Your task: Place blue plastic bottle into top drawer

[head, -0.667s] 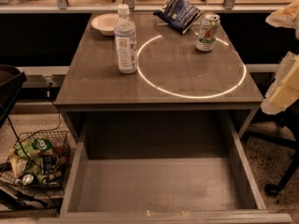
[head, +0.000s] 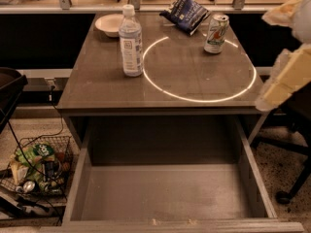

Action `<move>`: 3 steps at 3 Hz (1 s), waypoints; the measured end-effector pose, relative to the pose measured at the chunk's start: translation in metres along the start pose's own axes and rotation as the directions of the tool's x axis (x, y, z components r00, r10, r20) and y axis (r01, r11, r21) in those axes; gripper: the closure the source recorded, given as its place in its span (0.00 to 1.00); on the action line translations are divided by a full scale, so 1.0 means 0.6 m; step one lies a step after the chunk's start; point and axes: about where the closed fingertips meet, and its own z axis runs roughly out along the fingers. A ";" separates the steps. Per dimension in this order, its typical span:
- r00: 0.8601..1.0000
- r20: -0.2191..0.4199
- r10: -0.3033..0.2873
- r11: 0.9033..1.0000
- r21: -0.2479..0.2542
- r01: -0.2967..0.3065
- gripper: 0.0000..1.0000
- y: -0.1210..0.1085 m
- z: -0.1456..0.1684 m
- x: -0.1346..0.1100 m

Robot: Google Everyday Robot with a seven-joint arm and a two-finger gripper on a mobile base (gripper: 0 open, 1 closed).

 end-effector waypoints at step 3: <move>0.923 0.383 0.035 0.989 -0.146 0.023 0.00 -0.080 0.173 -0.125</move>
Offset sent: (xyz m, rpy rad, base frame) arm 0.0809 0.0907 -0.0350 0.5141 0.0106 0.2618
